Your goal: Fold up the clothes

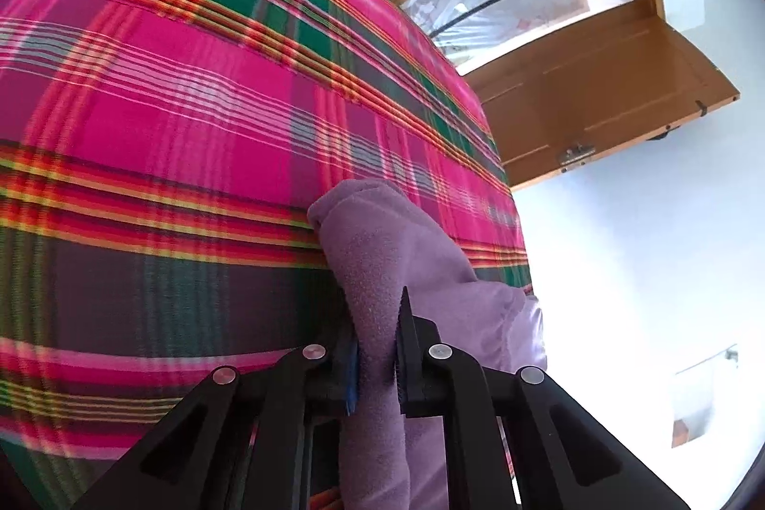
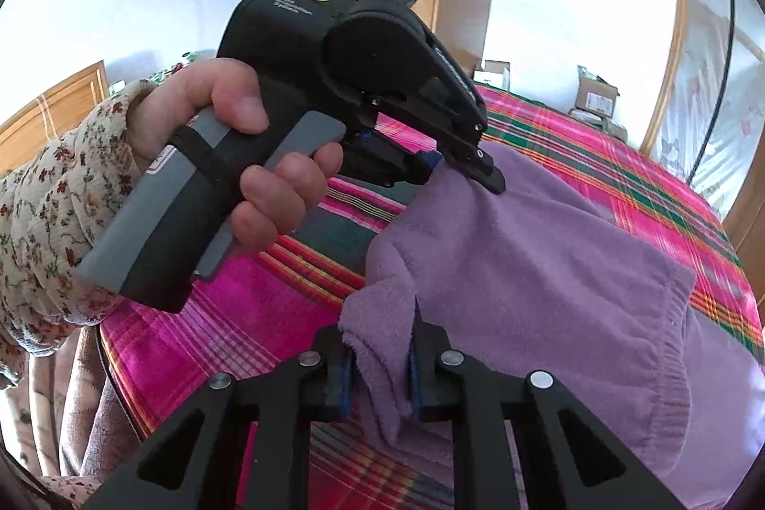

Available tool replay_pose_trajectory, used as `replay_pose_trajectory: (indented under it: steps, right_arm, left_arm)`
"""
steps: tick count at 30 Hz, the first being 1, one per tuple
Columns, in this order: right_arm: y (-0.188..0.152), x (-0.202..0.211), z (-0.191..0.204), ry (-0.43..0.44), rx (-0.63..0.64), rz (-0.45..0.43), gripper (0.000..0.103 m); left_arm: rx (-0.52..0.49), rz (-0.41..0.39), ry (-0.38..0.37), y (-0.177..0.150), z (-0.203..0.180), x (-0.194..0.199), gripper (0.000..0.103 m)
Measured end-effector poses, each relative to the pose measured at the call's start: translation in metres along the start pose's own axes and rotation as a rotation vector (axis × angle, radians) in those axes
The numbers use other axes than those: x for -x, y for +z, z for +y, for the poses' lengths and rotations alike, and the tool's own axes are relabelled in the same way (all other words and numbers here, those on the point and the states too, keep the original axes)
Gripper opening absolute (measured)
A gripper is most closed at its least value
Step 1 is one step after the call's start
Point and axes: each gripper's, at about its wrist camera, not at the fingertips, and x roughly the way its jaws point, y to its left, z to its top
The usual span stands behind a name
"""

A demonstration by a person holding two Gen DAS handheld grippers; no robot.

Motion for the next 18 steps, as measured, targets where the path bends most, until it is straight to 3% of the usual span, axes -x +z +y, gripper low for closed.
replay_pose_trajectory:
  steps: [18]
  right_arm:
    - [0.026,-0.024,0.029,0.105,0.07,0.001,0.017]
  left_arm:
    - [0.038,-0.067,0.066,-0.011,0.04,0.045,0.012]
